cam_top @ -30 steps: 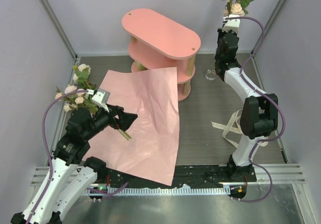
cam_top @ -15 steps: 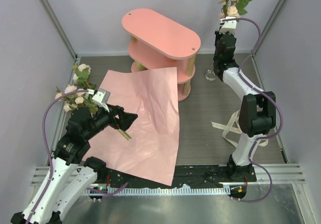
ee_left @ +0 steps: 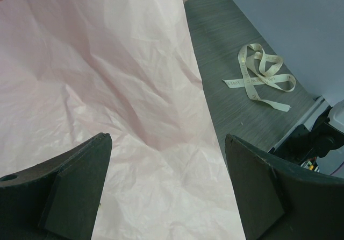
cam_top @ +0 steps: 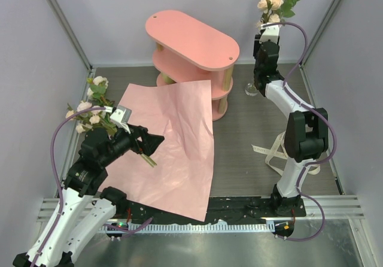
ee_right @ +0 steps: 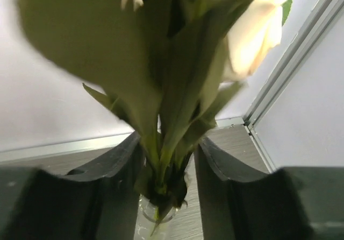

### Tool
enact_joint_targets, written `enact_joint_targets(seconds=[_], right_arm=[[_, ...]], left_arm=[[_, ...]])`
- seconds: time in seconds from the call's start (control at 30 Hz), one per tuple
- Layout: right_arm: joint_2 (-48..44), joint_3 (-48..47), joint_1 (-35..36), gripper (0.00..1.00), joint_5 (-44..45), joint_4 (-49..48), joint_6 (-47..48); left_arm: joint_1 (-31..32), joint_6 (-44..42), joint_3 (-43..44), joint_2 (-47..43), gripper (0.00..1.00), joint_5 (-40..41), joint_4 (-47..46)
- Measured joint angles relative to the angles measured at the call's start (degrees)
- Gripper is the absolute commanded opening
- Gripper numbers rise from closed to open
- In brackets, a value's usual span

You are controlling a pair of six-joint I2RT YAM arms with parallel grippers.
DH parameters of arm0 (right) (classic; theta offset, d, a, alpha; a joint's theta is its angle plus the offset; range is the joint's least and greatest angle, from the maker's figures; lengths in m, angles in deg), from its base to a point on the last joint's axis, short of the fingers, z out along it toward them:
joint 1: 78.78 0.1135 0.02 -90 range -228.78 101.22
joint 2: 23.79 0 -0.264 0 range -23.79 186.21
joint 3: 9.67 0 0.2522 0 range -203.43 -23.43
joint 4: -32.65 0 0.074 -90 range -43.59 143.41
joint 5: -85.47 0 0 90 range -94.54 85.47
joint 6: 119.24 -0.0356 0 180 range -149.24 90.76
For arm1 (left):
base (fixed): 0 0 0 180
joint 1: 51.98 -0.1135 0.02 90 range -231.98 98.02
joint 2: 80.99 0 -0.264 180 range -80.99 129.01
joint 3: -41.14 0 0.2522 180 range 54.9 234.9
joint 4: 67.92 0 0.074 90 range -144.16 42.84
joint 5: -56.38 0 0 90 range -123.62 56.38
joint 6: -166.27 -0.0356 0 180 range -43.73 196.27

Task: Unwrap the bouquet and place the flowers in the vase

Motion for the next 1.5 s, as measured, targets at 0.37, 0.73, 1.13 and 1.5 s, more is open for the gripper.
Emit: enact_joint_targets(seconds=[0.37, 0.73, 1.13, 1.5], right_arm=[[-0.3, -8.0, 0.0, 0.96, 2.1, 16.9, -6.5], [-22.2, 1.0, 0.9, 0.97, 1.5, 42.6, -21.4], [-51.1, 29.8, 16.4, 0.97, -12.0, 48.8, -33.7], [-54.1, 41.8, 33.6, 0.97, -17.3, 49.9, -37.7]], left_arm=[[0.0, -0.2, 0.0, 0.0, 0.91, 0.9, 0.4], [0.0, 0.2, 0.0, 0.8, 0.93, 5.7, 1.1], [-3.0, 15.6, 11.4, 19.5, 0.93, 33.2, 15.1], [-25.7, 18.1, 23.7, 50.3, 0.67, 26.6, 17.6]])
